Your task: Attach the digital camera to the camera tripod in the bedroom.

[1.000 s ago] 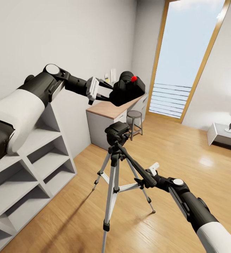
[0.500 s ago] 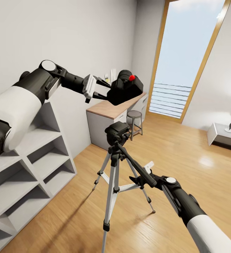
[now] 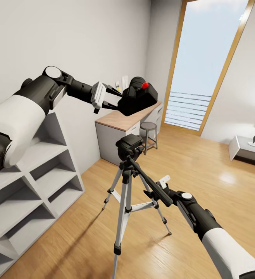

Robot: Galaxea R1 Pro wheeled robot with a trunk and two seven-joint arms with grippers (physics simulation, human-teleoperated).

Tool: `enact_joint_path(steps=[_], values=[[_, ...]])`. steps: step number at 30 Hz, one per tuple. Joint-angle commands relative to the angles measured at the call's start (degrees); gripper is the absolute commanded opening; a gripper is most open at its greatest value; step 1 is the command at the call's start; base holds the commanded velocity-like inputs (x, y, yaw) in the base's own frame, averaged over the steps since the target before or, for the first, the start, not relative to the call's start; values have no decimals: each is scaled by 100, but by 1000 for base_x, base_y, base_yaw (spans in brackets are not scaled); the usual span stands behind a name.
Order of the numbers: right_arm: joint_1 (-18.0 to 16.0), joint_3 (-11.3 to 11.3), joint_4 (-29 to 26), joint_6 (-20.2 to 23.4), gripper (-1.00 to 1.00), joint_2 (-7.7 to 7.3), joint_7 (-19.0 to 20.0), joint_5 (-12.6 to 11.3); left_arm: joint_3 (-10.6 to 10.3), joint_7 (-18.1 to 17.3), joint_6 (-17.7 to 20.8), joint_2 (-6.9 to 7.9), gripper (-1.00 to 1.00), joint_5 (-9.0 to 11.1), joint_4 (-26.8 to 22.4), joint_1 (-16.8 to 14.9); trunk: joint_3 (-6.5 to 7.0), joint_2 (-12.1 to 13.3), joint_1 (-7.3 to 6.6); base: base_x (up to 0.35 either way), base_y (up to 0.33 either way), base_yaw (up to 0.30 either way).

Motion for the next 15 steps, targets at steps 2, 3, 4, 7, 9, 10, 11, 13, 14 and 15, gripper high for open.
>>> enact_joint_path(steps=[2, 3, 4, 7, 9, 10, 11, 13, 14, 15], values=[[-13, 19, -1, 29, 100, 0, -30, 2, -13, 1, -67, 5, -100, 3, -4, -3, -12, -12, 3, 0, 0, 0], [-17, 23, 3, 28, 100, 2, -48, 4, -12, 4, -67, 6, -100, 3, -4, -1, -12, -12, 3, 0, 0, 0], [-19, 26, 6, 26, 100, 3, -62, 9, -10, 6, -67, 5, -100, 3, -5, 0, -12, -12, 3, 0, 0, 0], [-25, 33, 17, -28, 100, 6, -96, 104, -8, 8, -65, 2, -100, 3, -5, 3, -12, -12, 3, 0, 0, 0], [-27, 37, 20, -107, 100, 7, -104, 196, -10, 7, -59, 1, -100, 3, -6, 4, -12, -12, 3, 0, 0, 0], [-27, 39, 22, -153, 100, 7, -107, 249, -11, 7, -55, 1, -100, 5, -6, 4, -12, -12, 3, 0, 0, 0], [-28, 40, 22, -198, 100, 8, -110, 305, -11, 7, -52, 1, -100, 4, -6, 4, -12, -12, 3, 0, 0, 0], [-29, 51, 24, -272, 100, 8, -111, 424, -12, 6, -45, 1, -100, 5, -6, 5, -12, -12, 3, 0, 0, 0], [-27, 57, 24, -301, 100, 8, -111, 486, -12, 6, -42, 1, -100, 7, -6, 5, -12, -12, 3, 0, 0, 0], [-26, 62, 25, -327, 100, 8, -111, 547, -12, 6, -40, 1, -100, 8, -6, 5, -12, -12, 3, 0, 0, 0]])
